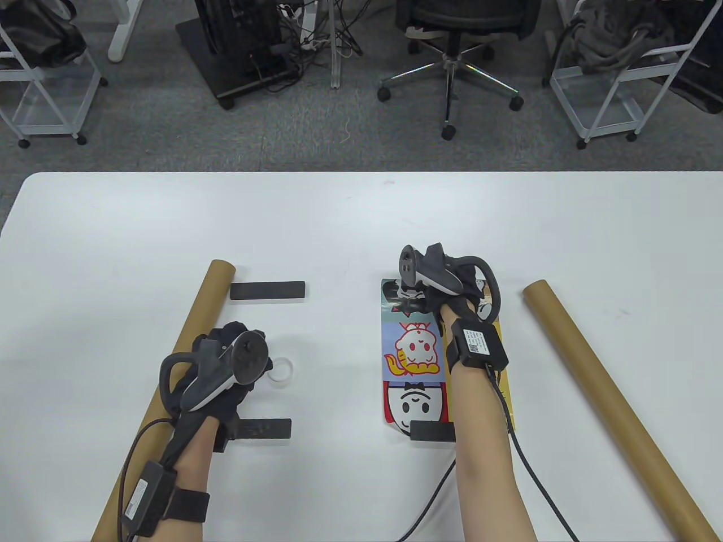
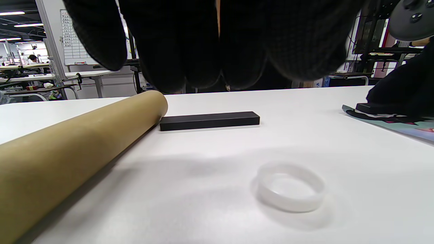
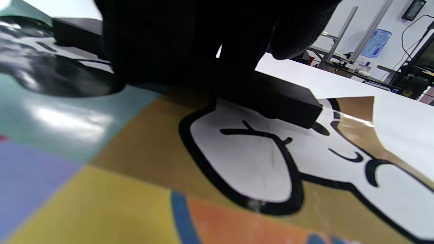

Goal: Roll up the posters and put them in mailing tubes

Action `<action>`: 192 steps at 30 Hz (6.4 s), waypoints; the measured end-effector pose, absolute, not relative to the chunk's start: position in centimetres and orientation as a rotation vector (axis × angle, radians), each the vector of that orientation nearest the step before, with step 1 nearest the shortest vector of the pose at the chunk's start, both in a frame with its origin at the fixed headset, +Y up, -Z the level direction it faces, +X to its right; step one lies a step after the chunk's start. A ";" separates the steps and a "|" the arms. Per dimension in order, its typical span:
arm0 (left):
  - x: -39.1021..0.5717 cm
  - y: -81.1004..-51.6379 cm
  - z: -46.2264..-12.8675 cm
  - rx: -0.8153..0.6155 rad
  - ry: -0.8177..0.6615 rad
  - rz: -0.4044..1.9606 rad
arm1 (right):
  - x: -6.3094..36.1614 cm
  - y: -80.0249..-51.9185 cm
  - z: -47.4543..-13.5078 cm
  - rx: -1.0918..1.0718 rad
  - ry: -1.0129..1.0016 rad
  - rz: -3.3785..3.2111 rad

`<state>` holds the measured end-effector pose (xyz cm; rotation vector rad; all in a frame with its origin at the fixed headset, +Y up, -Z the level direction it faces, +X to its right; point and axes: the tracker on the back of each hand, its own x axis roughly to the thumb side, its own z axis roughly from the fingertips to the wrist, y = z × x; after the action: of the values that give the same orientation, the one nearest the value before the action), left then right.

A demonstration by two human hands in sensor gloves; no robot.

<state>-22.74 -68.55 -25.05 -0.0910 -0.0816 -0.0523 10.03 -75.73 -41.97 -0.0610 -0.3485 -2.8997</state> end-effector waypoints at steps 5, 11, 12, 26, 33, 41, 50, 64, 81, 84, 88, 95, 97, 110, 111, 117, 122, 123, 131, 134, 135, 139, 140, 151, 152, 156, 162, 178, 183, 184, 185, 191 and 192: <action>-22.5 -68.5 -25.2 -0.085 -0.088 -0.063 | 9.9 -75.5 -41.5 -0.088 -0.320 -2.892; -22.5 -68.5 -25.2 -0.086 -0.092 -0.058 | 10.2 -72.8 -41.3 -0.048 -0.225 -2.924; -22.6 -68.5 -25.2 -0.082 -0.089 -0.053 | 10.3 -72.3 -41.2 -0.042 -0.203 -2.936; -23.0 -68.5 -25.2 -0.084 -0.080 -0.040 | 10.4 -70.9 -39.7 -0.053 -0.213 -2.879; -23.0 -68.6 -25.2 -0.095 -0.083 -0.041 | 10.3 -74.4 -39.2 -0.107 -0.327 -2.850; -23.1 -68.6 -25.2 -0.099 -0.074 -0.043 | 10.4 -75.3 -39.2 -0.108 -0.376 -2.833; -23.1 -68.7 -25.2 -0.109 -0.078 -0.039 | 11.3 -71.2 -37.5 -0.115 -0.402 -3.011; -23.4 -68.4 -25.0 -0.110 -0.077 0.003 | 10.9 -67.5 -27.3 -0.291 -0.678 -3.064; -22.8 -68.5 -24.9 -0.124 -0.105 0.012 | 10.4 -65.5 -18.2 -0.502 -1.083 -3.035; -23.0 -68.5 -25.0 -0.124 -0.098 0.011 | 9.9 -66.6 -18.1 -0.517 -1.165 -2.971; -23.1 -68.5 -25.0 -0.128 -0.092 0.011 | 9.0 -68.2 -17.8 -0.489 -1.263 -2.842; -23.5 -68.6 -25.2 -0.140 -0.083 0.030 | 8.1 -70.9 -17.1 -0.466 -1.306 -2.635; -23.5 -68.6 -25.2 -0.143 -0.082 0.037 | 8.2 -71.4 -17.4 -0.415 -1.237 -2.599; -23.5 -68.6 -25.2 -0.147 -0.081 0.037 | 7.8 -73.6 -17.6 -0.544 -0.713 -2.506; -23.6 -68.6 -25.2 -0.148 -0.081 0.036 | 7.8 -73.9 -17.7 -0.555 -0.709 -2.489; -23.6 -68.7 -25.2 -0.158 -0.080 0.047 | 7.6 -74.9 -17.5 -0.617 -0.550 -2.459; -23.7 -68.8 -25.3 -0.171 -0.076 0.050 | 7.8 -75.4 -17.0 -0.683 -0.411 -2.460; -23.7 -68.7 -25.3 -0.171 -0.076 0.049 | 7.8 -75.4 -17.0 -0.695 -0.408 -2.480; -23.4 -68.6 -25.2 -0.164 -0.085 0.028 | 8.4 -75.0 -16.9 -0.730 -0.407 -2.526; -23.1 -68.5 -25.2 -0.157 -0.091 0.017 | 8.3 -74.7 -17.0 -0.717 -0.429 -2.529; -23.1 -68.5 -25.2 -0.155 -0.092 0.015 | 8.3 -74.4 -17.0 -0.713 -0.430 -2.532; -22.9 -68.5 -25.2 -0.153 -0.096 0.010 | 8.2 -73.0 -17.5 -0.687 -0.441 -2.551; -22.9 -68.5 -25.2 -0.153 -0.097 0.008 | 8.2 -72.6 -17.6 -0.677 -0.441 -2.556; -22.8 -68.6 -25.2 -0.148 -0.101 -0.003 | 8.9 -71.2 -17.6 -0.640 -0.535 -2.572; -22.8 -68.6 -25.2 -0.149 -0.101 -0.002 | 8.9 -71.0 -17.5 -0.641 -0.535 -2.564; -22.8 -68.6 -25.3 -0.148 -0.100 -0.004 | 8.8 -70.9 -17.5 -0.641 -0.557 -2.561; -22.8 -68.6 -25.2 -0.147 -0.099 -0.006 | 8.3 -72.3 -17.2 -0.685 -0.576 -2.536; -23.0 -68.6 -25.3 -0.143 -0.098 -0.003 | 7.5 -75.0 -18.0 -0.644 -0.546 -2.581; -23.1 -68.7 -25.3 -0.149 -0.094 0.009 | 8.4 -73.8 -18.5 -0.609 -0.515 -2.664; -23.1 -68.7 -25.3 -0.149 -0.094 0.006 | 8.7 -73.3 -18.7 -0.599 -0.512 -2.692; -23.1 -68.7 -25.3 -0.150 -0.094 0.006 | 9.1 -72.8 -18.9 -0.585 -0.510 -2.720; -23.0 -68.7 -25.3 -0.157 -0.098 0.012 | 11.2 -70.4 -19.9 -0.496 -0.423 -2.864; -23.0 -68.7 -25.3 -0.157 -0.097 0.014 | 11.5 -70.2 -20.0 -0.484 -0.406 -2.873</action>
<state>-22.99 -68.75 -25.26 -0.1573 -0.0973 0.0135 11.47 -70.22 -20.02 -0.4845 -0.4061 -2.8732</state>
